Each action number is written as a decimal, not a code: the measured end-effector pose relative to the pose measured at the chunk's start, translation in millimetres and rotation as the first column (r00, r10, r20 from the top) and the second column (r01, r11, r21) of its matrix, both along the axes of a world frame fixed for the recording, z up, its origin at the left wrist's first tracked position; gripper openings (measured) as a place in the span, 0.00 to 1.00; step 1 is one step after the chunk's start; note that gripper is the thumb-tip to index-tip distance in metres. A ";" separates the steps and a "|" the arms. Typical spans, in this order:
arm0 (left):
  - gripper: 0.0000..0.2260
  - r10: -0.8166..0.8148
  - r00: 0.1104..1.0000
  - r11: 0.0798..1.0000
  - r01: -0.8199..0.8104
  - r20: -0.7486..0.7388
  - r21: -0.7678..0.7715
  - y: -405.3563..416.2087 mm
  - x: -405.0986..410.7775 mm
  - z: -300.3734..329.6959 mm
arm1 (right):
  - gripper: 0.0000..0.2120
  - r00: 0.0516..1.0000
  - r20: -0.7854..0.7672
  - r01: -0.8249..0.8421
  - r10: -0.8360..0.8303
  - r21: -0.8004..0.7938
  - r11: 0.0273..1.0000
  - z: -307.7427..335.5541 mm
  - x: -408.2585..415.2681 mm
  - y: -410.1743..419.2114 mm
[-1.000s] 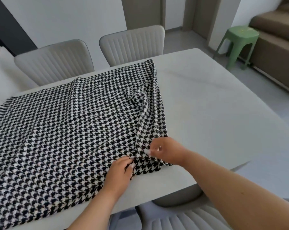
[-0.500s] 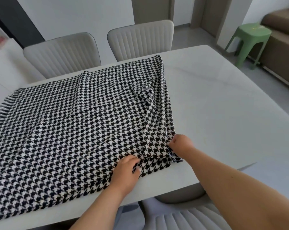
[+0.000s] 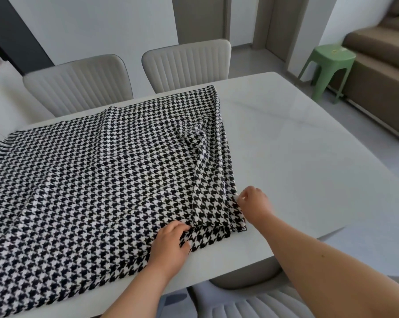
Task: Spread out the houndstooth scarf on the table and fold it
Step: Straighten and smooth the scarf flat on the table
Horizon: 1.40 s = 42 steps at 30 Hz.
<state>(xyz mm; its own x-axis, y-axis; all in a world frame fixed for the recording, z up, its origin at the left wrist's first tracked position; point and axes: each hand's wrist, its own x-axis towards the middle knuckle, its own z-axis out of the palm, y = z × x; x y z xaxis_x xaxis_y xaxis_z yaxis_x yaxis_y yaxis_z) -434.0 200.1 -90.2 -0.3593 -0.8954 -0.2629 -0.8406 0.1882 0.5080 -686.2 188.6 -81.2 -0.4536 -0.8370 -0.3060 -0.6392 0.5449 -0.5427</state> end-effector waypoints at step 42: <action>0.07 -0.048 0.979 0.997 0.036 -0.198 -0.063 -29.6 6.2 32.8 | 0.10 0.781 -0.469 -0.559 0.413 -0.228 0.797 12.9 -50.4 38.7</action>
